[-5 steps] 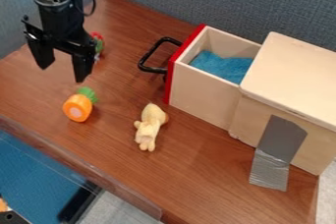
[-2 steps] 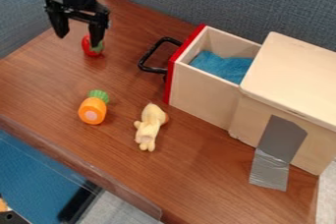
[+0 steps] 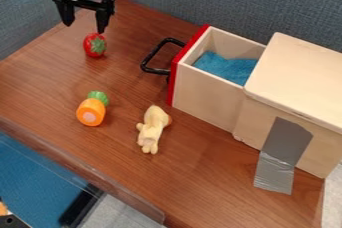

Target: Put the red fruit on the drawer

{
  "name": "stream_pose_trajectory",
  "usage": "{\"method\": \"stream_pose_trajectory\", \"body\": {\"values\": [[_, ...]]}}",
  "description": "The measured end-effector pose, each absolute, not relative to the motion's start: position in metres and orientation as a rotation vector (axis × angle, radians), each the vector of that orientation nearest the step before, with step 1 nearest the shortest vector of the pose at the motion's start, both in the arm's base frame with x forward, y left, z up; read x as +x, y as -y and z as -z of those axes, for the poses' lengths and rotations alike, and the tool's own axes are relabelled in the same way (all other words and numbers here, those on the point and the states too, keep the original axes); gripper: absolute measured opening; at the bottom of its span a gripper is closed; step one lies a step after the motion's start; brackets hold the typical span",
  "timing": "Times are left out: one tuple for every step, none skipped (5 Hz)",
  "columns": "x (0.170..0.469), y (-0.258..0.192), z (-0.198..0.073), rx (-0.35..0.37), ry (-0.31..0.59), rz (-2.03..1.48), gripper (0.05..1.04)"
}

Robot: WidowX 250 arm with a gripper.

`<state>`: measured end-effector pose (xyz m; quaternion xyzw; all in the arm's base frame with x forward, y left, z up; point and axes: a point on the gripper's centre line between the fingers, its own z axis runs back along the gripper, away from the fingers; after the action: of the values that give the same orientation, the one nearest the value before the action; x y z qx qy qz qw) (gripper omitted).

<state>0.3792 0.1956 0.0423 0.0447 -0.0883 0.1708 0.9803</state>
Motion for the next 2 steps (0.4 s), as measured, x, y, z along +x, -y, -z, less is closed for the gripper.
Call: {"method": "stream_pose_trajectory", "body": {"values": [[0.386, -0.202, -0.025, 0.093, 0.144, -0.364, 0.999], [0.386, -0.202, -0.007, 0.093, 0.097, -0.379, 0.999]]}}
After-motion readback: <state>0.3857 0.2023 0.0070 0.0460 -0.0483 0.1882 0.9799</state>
